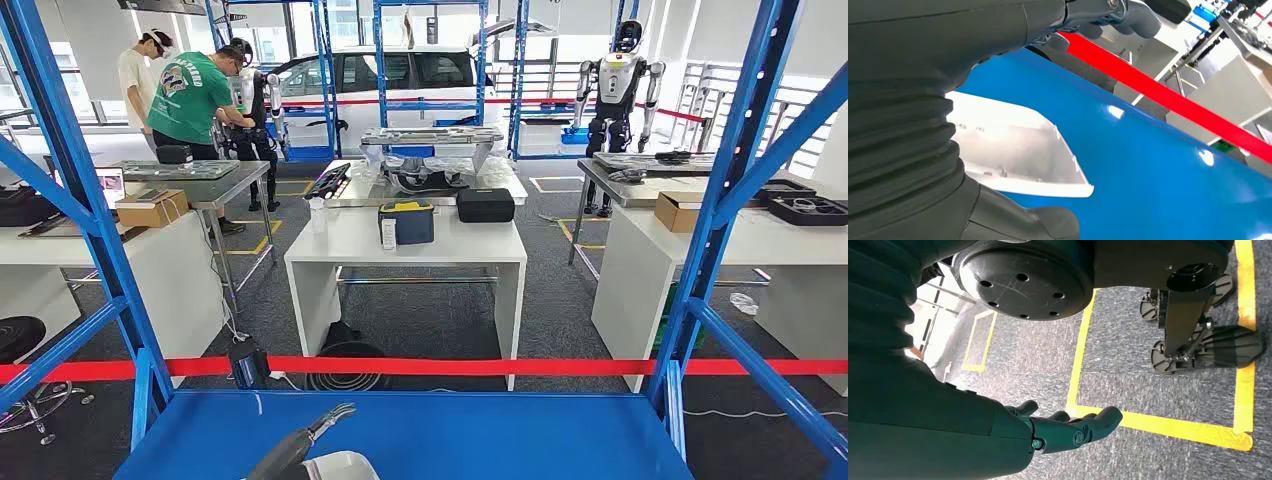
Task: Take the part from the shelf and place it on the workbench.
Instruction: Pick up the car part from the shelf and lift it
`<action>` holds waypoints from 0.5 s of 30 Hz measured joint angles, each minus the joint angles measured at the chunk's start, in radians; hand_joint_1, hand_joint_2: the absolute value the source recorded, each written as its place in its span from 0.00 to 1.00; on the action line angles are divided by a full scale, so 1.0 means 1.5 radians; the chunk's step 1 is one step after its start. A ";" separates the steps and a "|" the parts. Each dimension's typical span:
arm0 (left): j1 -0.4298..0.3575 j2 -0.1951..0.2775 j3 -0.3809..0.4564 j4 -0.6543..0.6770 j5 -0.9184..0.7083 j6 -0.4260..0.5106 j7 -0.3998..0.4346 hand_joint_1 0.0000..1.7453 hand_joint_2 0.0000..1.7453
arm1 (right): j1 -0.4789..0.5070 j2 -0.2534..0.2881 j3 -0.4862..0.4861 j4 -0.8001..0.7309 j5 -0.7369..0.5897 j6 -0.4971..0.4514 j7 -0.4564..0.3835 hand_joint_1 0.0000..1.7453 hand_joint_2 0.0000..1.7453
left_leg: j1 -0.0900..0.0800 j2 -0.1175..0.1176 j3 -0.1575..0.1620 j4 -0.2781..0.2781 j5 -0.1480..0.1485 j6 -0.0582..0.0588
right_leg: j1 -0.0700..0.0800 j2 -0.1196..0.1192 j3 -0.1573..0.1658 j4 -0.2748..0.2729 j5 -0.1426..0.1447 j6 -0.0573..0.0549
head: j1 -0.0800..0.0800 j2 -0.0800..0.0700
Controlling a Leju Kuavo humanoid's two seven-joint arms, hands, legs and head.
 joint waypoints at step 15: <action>-0.009 0.002 -0.140 0.067 -0.183 0.038 0.031 0.00 1.00 | -0.002 0.000 0.004 0.000 -0.006 0.000 0.000 0.00 1.00 | -0.001 0.000 0.001 0.000 -0.001 0.000 | -0.001 0.000 0.001 -0.001 -0.001 0.001 | 0.000 0.000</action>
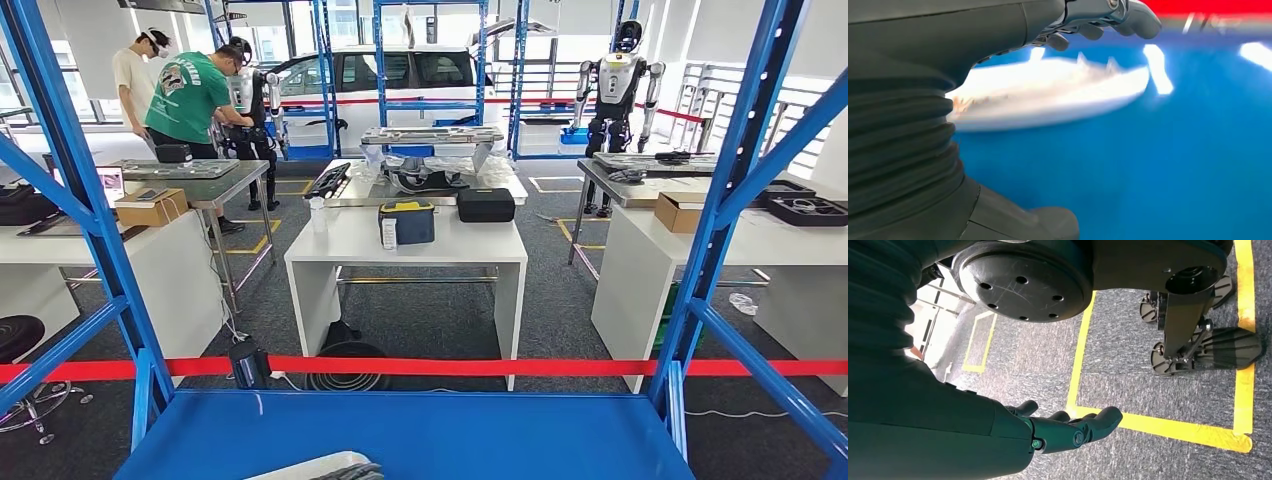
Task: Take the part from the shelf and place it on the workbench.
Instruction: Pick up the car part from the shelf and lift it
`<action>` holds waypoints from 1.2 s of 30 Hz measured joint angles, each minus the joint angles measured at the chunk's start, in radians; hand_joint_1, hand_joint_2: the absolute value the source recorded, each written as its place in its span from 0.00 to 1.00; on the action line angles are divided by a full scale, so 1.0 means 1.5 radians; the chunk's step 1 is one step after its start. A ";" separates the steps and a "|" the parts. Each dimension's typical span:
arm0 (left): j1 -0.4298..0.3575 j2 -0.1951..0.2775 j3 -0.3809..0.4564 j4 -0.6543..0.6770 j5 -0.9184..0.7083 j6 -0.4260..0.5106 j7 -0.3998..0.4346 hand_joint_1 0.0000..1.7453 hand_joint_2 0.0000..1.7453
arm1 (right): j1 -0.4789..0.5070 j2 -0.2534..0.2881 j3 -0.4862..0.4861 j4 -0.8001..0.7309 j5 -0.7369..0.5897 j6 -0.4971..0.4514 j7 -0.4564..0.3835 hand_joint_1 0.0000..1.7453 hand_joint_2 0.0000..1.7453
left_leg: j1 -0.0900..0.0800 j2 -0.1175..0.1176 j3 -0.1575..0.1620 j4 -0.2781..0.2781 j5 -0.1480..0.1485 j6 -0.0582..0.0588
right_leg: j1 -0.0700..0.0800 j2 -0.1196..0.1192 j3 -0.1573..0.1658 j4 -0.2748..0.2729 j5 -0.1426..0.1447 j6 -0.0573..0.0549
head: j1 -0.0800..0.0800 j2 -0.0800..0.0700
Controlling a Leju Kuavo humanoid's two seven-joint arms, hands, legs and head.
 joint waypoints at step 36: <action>-0.016 -0.025 -0.028 0.113 0.038 0.087 -0.011 0.00 1.00 | 0.000 0.000 0.002 0.000 -0.013 -0.007 0.000 0.00 1.00 | 0.000 -0.001 0.010 0.000 -0.004 0.000 | 0.000 -0.001 0.011 0.000 -0.005 0.002 | 0.000 0.000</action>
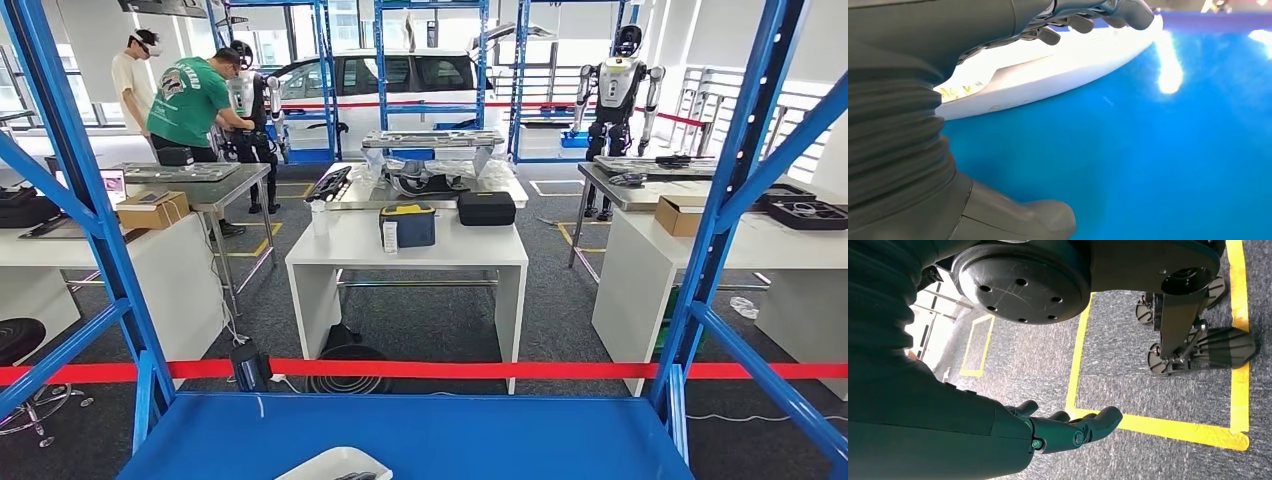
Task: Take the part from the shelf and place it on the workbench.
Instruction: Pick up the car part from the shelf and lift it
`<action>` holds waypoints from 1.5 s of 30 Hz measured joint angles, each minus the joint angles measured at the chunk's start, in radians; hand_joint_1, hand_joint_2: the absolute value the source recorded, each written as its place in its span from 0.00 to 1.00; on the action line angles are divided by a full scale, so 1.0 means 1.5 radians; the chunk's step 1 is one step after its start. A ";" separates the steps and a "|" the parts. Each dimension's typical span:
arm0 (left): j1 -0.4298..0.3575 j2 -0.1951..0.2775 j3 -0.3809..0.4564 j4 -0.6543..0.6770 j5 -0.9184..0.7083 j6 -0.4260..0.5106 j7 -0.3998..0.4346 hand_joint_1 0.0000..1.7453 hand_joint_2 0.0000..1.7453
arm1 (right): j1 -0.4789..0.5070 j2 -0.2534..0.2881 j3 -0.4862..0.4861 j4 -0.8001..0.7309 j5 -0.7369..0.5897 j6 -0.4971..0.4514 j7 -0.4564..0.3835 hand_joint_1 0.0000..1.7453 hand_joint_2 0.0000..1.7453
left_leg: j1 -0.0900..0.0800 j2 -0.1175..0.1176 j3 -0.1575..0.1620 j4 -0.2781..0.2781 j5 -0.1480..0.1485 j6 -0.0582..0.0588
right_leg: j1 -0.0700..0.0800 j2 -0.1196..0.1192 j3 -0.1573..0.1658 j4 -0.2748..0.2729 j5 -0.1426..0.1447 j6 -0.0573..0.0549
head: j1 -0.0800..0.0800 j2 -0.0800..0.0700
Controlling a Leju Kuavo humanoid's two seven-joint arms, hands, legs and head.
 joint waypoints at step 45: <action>0.026 -0.002 0.096 0.029 -0.099 0.148 0.140 0.00 1.00 | 0.000 0.000 0.010 0.000 -0.008 0.000 0.000 0.00 1.00 | 0.000 0.000 0.000 0.000 -0.002 0.000 | 0.000 0.000 0.000 0.000 -0.002 0.001 | 0.000 0.000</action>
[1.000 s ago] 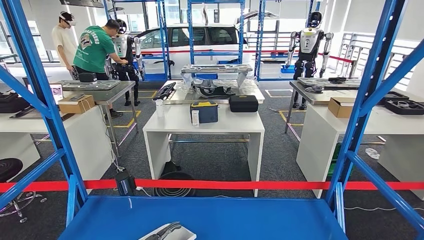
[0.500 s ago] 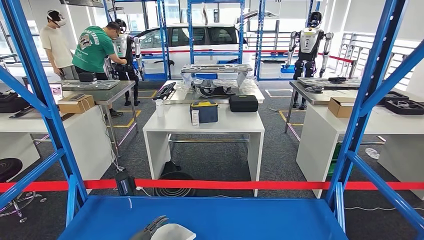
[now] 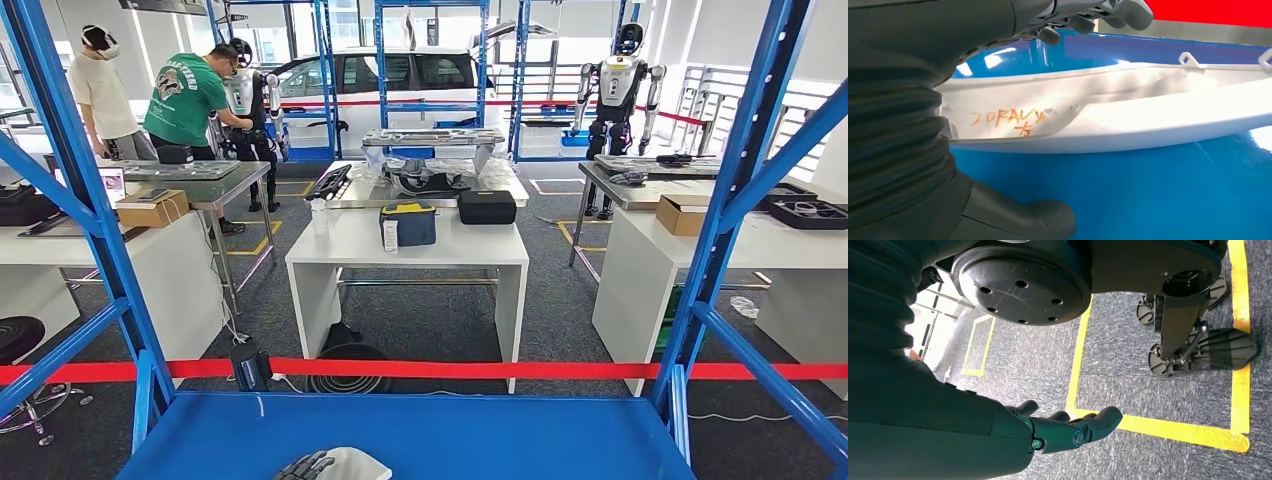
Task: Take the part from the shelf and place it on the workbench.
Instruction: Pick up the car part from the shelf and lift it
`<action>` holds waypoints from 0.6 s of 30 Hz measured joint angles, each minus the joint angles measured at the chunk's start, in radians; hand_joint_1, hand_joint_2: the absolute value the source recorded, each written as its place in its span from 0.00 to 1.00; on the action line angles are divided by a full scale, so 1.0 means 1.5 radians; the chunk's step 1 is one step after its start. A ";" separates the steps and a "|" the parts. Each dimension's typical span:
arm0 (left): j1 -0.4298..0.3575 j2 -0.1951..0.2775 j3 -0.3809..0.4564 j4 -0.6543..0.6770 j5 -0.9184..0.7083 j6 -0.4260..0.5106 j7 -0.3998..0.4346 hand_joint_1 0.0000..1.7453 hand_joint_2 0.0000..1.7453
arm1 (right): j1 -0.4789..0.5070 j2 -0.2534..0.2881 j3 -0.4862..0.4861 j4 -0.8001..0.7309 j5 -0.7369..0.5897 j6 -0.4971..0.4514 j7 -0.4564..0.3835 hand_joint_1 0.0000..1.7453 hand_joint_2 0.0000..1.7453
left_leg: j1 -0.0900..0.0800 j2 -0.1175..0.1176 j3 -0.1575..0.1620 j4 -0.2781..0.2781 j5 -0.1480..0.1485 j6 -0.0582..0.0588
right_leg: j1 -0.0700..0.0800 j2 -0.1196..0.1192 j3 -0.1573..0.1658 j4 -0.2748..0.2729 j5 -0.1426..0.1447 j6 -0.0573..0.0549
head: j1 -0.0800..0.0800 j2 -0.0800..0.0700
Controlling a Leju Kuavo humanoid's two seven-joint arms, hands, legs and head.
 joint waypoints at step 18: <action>-0.014 -0.006 -0.040 0.024 -0.093 -0.032 0.062 1.00 1.00 | -0.001 0.000 0.003 0.000 -0.011 -0.004 0.002 0.00 1.00 | 0.000 0.000 0.001 0.000 0.000 0.000 | 0.000 0.000 0.001 0.000 0.000 0.000 | 0.000 0.000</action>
